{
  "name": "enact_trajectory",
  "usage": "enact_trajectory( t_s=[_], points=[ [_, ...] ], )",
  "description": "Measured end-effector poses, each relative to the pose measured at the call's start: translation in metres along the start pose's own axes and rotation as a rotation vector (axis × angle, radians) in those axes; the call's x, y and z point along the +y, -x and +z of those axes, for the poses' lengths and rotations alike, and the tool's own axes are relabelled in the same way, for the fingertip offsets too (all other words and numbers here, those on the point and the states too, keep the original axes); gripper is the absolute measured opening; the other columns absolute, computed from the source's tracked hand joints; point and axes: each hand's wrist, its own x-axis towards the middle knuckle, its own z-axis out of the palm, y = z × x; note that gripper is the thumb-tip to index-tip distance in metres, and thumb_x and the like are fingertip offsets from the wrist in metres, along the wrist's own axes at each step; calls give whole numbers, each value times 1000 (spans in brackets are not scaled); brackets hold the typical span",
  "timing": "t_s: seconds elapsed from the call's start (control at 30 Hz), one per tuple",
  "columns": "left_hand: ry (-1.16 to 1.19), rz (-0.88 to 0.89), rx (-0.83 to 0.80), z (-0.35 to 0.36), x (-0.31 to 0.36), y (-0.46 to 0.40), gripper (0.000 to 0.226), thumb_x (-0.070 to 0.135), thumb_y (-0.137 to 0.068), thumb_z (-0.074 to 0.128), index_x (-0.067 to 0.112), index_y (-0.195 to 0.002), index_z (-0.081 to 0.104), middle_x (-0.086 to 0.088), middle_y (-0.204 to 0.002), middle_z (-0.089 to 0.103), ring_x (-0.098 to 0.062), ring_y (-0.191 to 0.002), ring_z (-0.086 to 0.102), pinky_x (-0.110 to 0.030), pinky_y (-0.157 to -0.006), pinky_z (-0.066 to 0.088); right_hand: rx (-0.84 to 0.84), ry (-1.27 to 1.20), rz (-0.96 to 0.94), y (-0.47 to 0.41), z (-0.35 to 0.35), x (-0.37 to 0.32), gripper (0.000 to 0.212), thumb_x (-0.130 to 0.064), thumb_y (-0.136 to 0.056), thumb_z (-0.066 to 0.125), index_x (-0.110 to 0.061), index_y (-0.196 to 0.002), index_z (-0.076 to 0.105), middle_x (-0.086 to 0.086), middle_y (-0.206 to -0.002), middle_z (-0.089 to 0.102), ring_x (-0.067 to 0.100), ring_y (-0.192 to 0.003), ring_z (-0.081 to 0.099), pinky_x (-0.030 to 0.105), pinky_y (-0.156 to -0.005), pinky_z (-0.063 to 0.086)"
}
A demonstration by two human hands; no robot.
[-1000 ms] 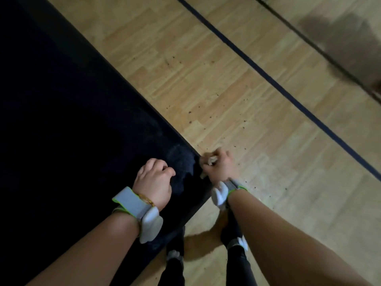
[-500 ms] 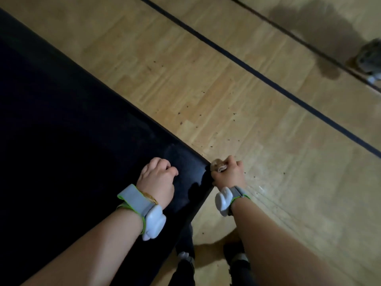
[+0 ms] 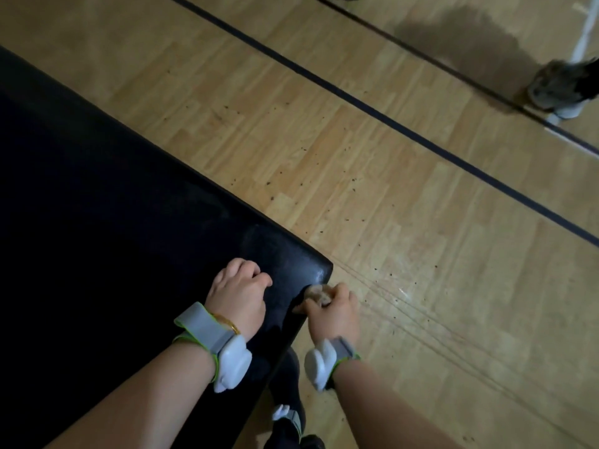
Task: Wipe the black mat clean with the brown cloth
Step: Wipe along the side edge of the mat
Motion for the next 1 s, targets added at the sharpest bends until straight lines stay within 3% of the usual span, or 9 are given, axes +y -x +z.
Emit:
enact_trajectory(
  t_s=[0.1,0.17,0.23,0.3,0.5,0.6,0.7,0.8,1.0],
  points=[
    [0,-17,-14,5,2,9,38,4,-45,84,22,-77,72,2,-83,62,-28,-88,62,-40,-72,53,134,-152,41,-32,-8,-6,31,-34,-77,68,-18,-91,46,4,-99,55,26,-86,56,38,-74,48],
    [15,-40,-23,8,4,16,33,5,-62,76,20,-91,72,0,-96,61,-29,-105,56,-42,-86,46,112,-225,41,-48,-11,-10,30,-32,-78,69,-18,-92,46,7,-100,58,29,-89,58,43,-80,51],
    [10,-54,-62,12,6,23,31,9,-79,63,20,-108,68,0,-112,56,-25,-120,42,-38,-99,34,58,-276,18,-52,-11,-11,35,-26,-79,72,-16,-96,43,8,-107,51,28,-88,53,37,-78,48],
    [21,-66,-52,16,8,31,32,9,-82,60,20,-111,67,0,-115,55,-25,-123,39,-37,-102,31,43,-245,9,-37,-7,-10,42,-25,-78,74,-18,-103,41,5,-108,40,26,-84,48,33,-75,44],
    [12,-68,-79,17,18,51,30,6,-71,71,18,-98,71,-2,-102,60,-30,-112,50,-42,-92,41,-133,-121,-151,44,15,19,49,-26,-75,75,-15,-114,47,0,-104,34,19,-88,45,22,-74,35],
    [-7,-23,15,20,17,57,38,2,-48,83,19,-80,73,-1,-85,63,-31,-92,61,-43,-75,51,-69,-161,-154,29,6,13,43,-23,-77,72,-14,-110,46,3,-107,39,22,-85,46,23,-71,34],
    [-21,-3,84,23,15,64,39,1,-45,84,20,-77,72,1,-82,62,-27,-90,59,-41,-73,52,45,-227,-94,3,0,-2,39,-23,-83,69,-13,-110,43,10,-117,40,26,-86,48,31,-73,40],
    [-41,7,113,27,11,74,40,1,-45,84,20,-77,72,1,-82,62,-27,-89,59,-42,-72,53,45,-70,-101,1,8,-7,47,-38,-82,68,-12,-111,42,11,-119,37,32,-97,49,35,-83,42],
    [-39,8,121,27,6,93,41,-1,-43,86,18,-77,73,-1,-81,63,-31,-84,62,-43,-67,53,-21,-153,-82,-3,2,-5,45,-30,-82,71,-13,-111,40,7,-115,34,25,-77,43,33,-73,40]
  ],
)
